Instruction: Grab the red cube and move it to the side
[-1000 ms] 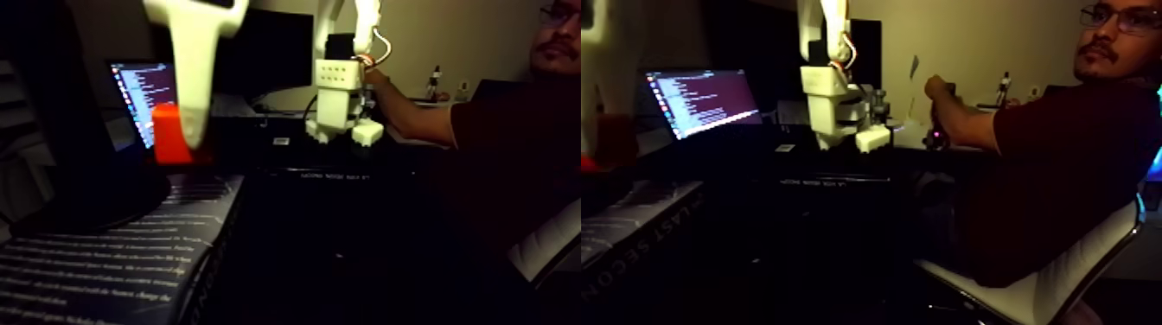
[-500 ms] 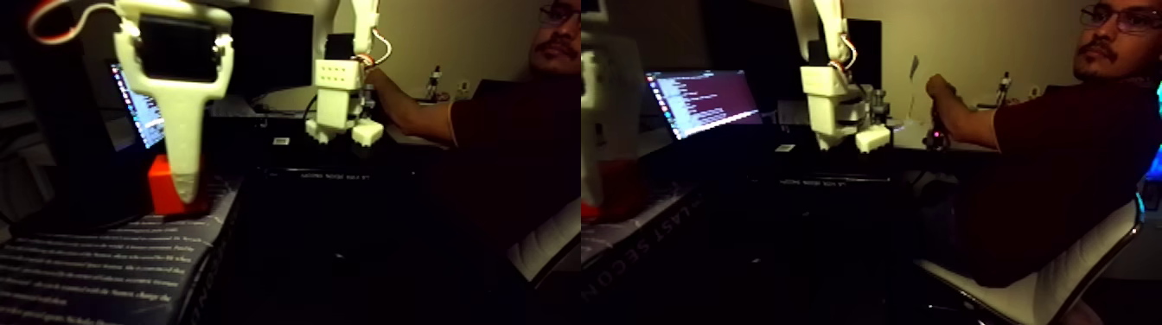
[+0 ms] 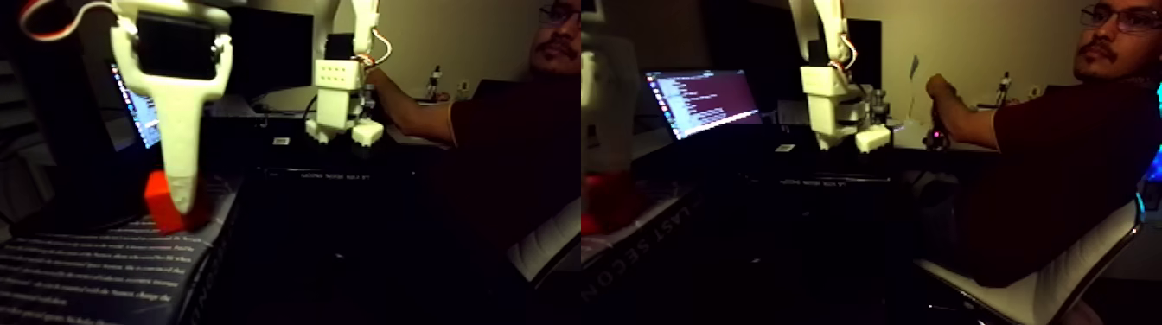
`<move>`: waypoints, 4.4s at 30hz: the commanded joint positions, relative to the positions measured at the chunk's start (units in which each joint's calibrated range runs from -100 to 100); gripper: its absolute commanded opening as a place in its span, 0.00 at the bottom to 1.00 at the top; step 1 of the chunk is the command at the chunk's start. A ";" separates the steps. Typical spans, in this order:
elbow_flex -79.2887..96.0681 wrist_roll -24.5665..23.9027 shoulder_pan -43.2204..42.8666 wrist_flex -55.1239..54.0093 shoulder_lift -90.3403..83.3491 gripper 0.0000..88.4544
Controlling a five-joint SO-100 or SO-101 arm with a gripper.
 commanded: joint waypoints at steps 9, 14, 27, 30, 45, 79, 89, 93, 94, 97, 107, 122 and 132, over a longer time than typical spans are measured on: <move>-1.14 1.53 0.78 0.32 -3.33 0.42; -1.05 1.63 0.78 0.74 -6.44 0.42; 0.13 11.13 0.19 15.86 -19.63 0.42; 5.30 10.64 -1.97 16.20 -23.67 0.42; 40.04 -6.35 -24.29 8.09 -51.06 0.42; 78.59 -31.44 -34.03 -6.52 -94.00 0.01; 80.49 -31.93 -34.36 0.49 -104.42 0.01; 80.49 -32.57 -35.78 0.91 -104.76 0.01; 80.49 -32.57 -35.86 1.42 -105.01 0.01; 80.49 -32.57 -35.69 1.84 -105.10 0.01; 80.49 -32.19 -35.36 1.92 -105.10 0.01; 80.49 -32.19 -35.36 1.84 -105.10 0.01; 80.49 -32.19 -35.36 1.84 -105.10 0.01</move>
